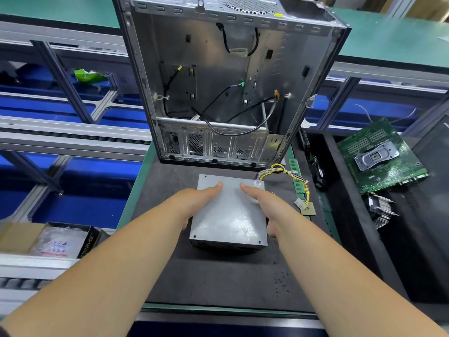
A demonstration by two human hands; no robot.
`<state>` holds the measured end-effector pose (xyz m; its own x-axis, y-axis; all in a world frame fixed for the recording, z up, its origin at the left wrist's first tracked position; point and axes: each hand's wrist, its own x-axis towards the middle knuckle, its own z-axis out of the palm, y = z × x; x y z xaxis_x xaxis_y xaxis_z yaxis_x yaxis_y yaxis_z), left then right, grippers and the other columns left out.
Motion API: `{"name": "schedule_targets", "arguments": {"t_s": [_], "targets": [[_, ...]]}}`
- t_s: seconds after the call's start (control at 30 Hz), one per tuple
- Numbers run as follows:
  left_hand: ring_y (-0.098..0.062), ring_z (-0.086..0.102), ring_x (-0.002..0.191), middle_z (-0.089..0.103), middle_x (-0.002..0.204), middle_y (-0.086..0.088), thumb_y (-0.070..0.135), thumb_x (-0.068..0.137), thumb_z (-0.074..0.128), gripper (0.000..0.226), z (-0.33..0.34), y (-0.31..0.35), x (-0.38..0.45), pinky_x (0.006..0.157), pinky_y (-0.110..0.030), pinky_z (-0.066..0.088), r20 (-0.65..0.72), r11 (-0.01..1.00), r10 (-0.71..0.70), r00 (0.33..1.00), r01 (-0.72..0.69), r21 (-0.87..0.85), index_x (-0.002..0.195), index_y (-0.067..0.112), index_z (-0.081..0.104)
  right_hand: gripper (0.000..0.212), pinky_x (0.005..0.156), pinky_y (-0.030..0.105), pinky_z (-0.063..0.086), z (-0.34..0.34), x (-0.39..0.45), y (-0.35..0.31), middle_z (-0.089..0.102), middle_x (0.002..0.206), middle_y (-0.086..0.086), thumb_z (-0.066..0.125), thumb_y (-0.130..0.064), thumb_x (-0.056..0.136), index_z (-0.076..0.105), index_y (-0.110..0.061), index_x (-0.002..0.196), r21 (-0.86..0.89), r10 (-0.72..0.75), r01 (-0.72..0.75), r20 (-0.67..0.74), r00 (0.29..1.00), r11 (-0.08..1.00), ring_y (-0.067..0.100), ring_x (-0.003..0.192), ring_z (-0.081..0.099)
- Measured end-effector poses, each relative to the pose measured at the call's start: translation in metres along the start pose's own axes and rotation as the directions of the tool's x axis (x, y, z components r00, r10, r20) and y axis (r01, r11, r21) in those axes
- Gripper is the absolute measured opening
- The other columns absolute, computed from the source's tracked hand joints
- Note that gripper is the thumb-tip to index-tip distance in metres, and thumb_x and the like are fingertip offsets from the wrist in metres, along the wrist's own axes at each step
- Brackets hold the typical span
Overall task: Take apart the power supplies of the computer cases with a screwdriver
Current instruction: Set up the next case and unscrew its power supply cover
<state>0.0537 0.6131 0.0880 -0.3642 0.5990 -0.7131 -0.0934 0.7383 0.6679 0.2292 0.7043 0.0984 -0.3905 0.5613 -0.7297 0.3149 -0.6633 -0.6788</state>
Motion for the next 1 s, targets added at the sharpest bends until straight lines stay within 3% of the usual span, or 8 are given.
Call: {"name": "schedule_targets", "arguments": {"t_s": [0.2,0.33,0.43,0.53,0.7,0.77,0.9,1.0], "targets": [[-0.013,0.049,0.115,0.048,0.142,0.012,0.08,0.071,0.062,0.084,0.003,0.002,-0.011,0.088,-0.031,0.037,-0.075,0.979,0.181,0.981,-0.187,-0.08,0.139,0.03,0.052,0.083,0.059,0.025,0.055,0.0,-0.003,-0.008,0.073,0.115,0.0,0.088,-0.053,0.063,0.06,-0.015,0.131,-0.03,-0.144,0.143,-0.058,0.988,0.989,0.016,0.095,0.074],[-0.012,0.041,0.136,0.037,0.152,0.013,0.089,0.063,0.053,0.085,0.003,0.001,-0.014,0.104,-0.035,0.032,-0.114,0.915,0.334,0.935,-0.351,-0.198,0.135,0.043,0.053,0.106,0.102,0.039,0.046,0.002,-0.007,-0.008,0.06,0.137,-0.008,0.072,-0.08,0.05,0.054,-0.025,0.139,-0.005,-0.246,0.246,-0.079,0.966,0.969,0.015,0.127,0.055],[-0.002,0.031,0.132,0.032,0.15,0.024,0.094,0.056,0.05,0.101,0.005,-0.005,-0.016,0.103,-0.036,0.023,-0.153,0.886,0.337,0.929,-0.367,-0.281,0.145,0.049,0.036,0.071,0.1,0.039,0.046,-0.003,-0.008,-0.001,0.068,0.126,-0.002,0.062,-0.07,0.076,0.061,-0.025,0.131,0.116,-0.285,0.301,-0.131,0.949,0.947,0.018,0.116,0.061],[0.003,0.029,0.134,0.035,0.149,0.029,0.092,0.057,0.052,0.072,0.004,-0.01,-0.019,0.115,-0.038,0.017,-0.112,0.849,0.365,0.924,-0.38,-0.367,0.125,0.068,0.046,0.034,0.081,0.032,0.045,-0.006,-0.011,0.01,0.069,0.114,0.005,0.052,-0.042,0.098,0.061,-0.017,0.119,0.104,-0.337,0.358,-0.176,0.925,0.928,0.017,0.095,0.062],[-0.005,0.041,0.137,0.051,0.142,0.021,0.076,0.066,0.057,0.075,-0.001,-0.018,-0.009,0.12,-0.043,0.023,-0.127,0.832,0.407,0.905,-0.424,-0.358,0.135,0.047,0.053,0.063,0.113,0.047,0.038,-0.007,-0.02,0.02,0.055,0.138,0.0,0.056,-0.06,0.066,0.055,-0.03,0.121,-0.018,-0.371,0.373,-0.157,0.915,0.928,0.021,0.125,0.054],[-0.01,0.043,0.137,0.053,0.143,0.016,0.072,0.067,0.056,0.073,-0.003,-0.019,-0.008,0.119,-0.045,0.025,-0.117,0.837,0.409,0.905,-0.423,-0.347,0.135,0.045,0.054,0.051,0.116,0.052,0.034,-0.005,-0.023,0.019,0.052,0.141,0.001,0.055,-0.063,0.059,0.055,-0.04,0.105,-0.056,-0.367,0.363,-0.166,0.915,0.93,0.024,0.13,0.049],[-0.011,0.048,0.133,0.057,0.138,0.015,0.068,0.069,0.054,0.058,-0.006,-0.024,-0.008,0.118,-0.045,0.028,-0.101,0.855,0.419,0.903,-0.429,-0.293,0.124,0.051,0.059,0.018,0.104,0.048,0.036,-0.004,-0.025,0.023,0.052,0.136,0.007,0.055,-0.06,0.057,0.054,-0.053,0.074,-0.044,-0.39,0.388,-0.169,0.905,0.921,0.025,0.121,0.049],[-0.012,0.053,0.127,0.062,0.13,0.013,0.063,0.066,0.052,0.039,-0.008,-0.018,-0.005,0.116,-0.047,0.031,-0.124,0.873,0.4,0.908,-0.419,-0.25,0.103,0.062,0.064,0.004,0.09,0.042,0.032,-0.002,-0.025,0.024,0.048,0.11,0.001,0.056,-0.05,0.064,0.052,-0.051,0.065,-0.028,-0.448,0.451,-0.183,0.875,0.892,0.021,0.104,0.043]]}}
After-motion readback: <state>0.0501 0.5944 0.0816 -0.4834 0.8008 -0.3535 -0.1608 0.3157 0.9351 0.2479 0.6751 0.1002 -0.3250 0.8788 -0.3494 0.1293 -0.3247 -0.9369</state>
